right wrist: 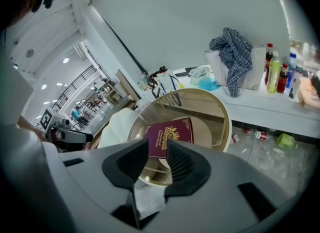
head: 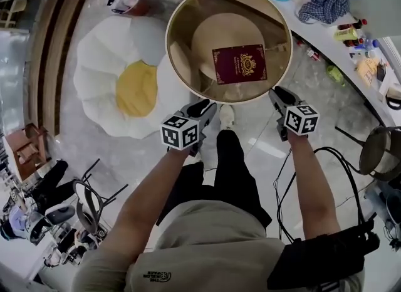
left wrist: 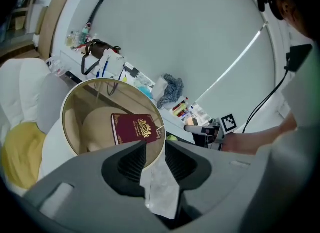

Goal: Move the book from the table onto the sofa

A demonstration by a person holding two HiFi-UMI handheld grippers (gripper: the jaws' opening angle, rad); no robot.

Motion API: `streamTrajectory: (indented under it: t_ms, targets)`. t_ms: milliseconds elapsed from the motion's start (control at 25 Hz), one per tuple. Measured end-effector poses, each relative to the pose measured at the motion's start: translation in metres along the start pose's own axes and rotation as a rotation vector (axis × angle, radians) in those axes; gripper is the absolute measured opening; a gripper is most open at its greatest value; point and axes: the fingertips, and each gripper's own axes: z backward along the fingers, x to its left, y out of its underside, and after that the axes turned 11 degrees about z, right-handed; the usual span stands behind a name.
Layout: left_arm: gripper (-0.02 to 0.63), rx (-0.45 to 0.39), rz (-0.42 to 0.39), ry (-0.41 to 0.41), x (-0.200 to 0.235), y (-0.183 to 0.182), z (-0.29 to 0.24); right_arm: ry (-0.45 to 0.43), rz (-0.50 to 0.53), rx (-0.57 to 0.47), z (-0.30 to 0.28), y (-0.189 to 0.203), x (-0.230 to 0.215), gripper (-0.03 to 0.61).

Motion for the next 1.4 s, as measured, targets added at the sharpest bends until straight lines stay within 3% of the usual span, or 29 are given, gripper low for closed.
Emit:
streamTrajectory:
  t_ms: [280, 640, 1000, 1400]
  targets:
    - [0.132, 0.043, 0.059, -0.062, 0.068, 0.007, -0.08, -0.021, -0.068, 0.031, -0.081, 0.012, -0.065, 0.118]
    - [0.158, 0.066, 0.103, -0.08, 0.13, 0.011, -0.138, -0.064, -0.162, 0.009, -0.143, 0.021, -0.103, 0.133]
    - [0.158, 0.077, 0.205, -0.062, 0.142, 0.019, -0.169, -0.131, -0.242, 0.006, -0.162, 0.032, -0.104, 0.135]
    - [0.138, 0.061, 0.219, -0.07, 0.14, 0.017, -0.169, -0.091, -0.27, -0.023, -0.159, 0.033, -0.102, 0.112]
